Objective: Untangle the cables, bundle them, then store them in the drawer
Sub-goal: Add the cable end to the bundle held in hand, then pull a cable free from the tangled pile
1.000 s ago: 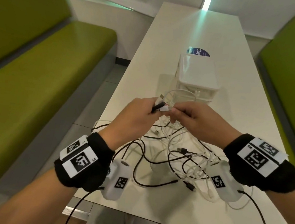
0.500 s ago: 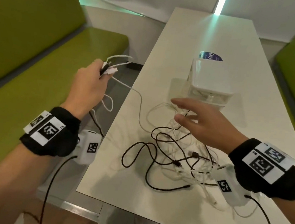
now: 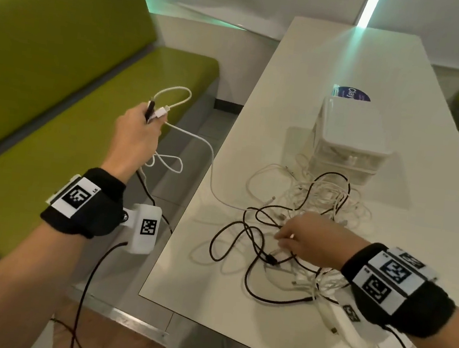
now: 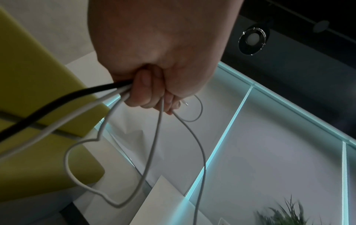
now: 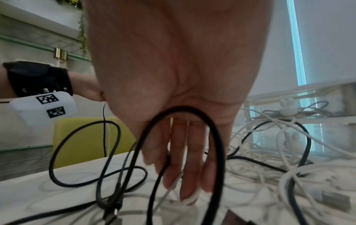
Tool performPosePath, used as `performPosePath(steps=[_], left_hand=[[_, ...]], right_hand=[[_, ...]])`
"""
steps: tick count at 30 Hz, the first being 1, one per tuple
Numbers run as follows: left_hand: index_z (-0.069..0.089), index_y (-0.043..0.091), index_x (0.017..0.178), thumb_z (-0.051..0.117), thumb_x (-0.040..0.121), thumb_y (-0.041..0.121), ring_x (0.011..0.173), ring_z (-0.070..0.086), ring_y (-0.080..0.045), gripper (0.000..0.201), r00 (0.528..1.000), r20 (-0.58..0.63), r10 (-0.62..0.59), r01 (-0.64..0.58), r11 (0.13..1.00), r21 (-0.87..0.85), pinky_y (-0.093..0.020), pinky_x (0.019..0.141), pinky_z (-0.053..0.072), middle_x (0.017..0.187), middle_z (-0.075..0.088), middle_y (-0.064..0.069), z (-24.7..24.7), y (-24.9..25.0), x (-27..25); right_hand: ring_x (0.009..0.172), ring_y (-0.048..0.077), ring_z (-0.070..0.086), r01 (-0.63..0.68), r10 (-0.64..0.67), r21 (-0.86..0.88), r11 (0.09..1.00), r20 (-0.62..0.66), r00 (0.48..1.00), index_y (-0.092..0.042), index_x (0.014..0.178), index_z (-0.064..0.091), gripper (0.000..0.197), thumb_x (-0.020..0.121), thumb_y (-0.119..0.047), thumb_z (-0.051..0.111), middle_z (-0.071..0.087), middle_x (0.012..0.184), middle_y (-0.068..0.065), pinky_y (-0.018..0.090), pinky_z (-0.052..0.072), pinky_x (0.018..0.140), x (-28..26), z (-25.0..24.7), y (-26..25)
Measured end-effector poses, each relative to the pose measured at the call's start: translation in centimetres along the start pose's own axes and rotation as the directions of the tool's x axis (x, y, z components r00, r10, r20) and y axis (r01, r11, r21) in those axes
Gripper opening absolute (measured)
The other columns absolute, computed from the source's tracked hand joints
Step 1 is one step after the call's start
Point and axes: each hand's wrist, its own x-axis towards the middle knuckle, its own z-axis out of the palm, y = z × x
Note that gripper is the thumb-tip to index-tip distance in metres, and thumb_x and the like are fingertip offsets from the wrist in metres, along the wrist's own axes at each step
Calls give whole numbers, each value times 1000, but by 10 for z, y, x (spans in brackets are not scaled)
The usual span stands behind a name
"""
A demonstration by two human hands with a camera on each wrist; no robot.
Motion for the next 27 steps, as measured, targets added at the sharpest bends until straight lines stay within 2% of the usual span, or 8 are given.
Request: performPosePath(steps=[6,10,14,17,20,22,24,27], left_hand=[[61,23,74,51,98,25,59,40,-11,26,997,-58,-60,46,976,-215,-28,56,31,64,46,4,-15,6,1],[59,17,75,49,100,20,44,29,-3,27,987,135,-82,133,895,-426,-18,40,19,49,39,13,-12,19,-10],[60,15,76,48,100,17,44,32,0,27,924,366,111,7,952,-307,-11,40,25,52,40,14,6,27,-28],[60,15,75,48,100,17,44,35,1,28,875,443,194,-86,964,-253,-9,43,27,48,44,17,20,33,-36],[58,13,74,47,99,9,43,43,3,27,852,488,191,-43,954,-298,-6,44,31,47,49,18,20,40,-38],[57,12,75,45,98,4,44,41,2,28,843,496,205,-26,939,-344,-7,46,31,56,51,14,14,41,-37],[58,11,74,47,97,3,47,34,-1,26,842,492,221,-20,924,-382,-12,46,27,69,45,-8,8,40,-34],[60,14,68,52,93,6,44,29,-3,28,870,467,158,95,876,-474,-17,44,20,66,45,-10,3,36,-27]], right_hand=[[89,18,64,-190,211,153,970,-138,968,-14,104,71,26,96,-15,45,70,100,1,26,49,78,-3,-11,15],[94,20,60,-248,275,195,949,-126,953,-19,124,61,37,94,-10,42,65,115,6,25,45,77,-4,-11,11],[71,19,52,-205,237,236,950,-117,964,-20,151,20,62,93,-12,39,56,79,1,27,38,57,-4,-9,5],[76,20,49,-224,251,228,948,-98,963,-16,153,12,68,92,-16,42,48,78,-1,28,38,64,-4,-11,6],[64,13,48,-251,273,256,933,-53,961,-15,153,9,73,91,-19,46,47,71,-3,24,33,52,-6,-9,10],[62,13,49,-284,312,281,917,-61,948,-13,152,13,71,90,-19,47,48,69,-3,23,30,49,-9,-7,14],[60,14,51,-307,360,336,890,-105,927,-12,147,22,65,89,-19,49,51,68,-1,25,31,49,-10,-6,17],[58,16,54,-309,387,431,848,-103,917,-12,146,21,65,87,-17,49,54,70,1,26,38,49,-11,-8,17]])
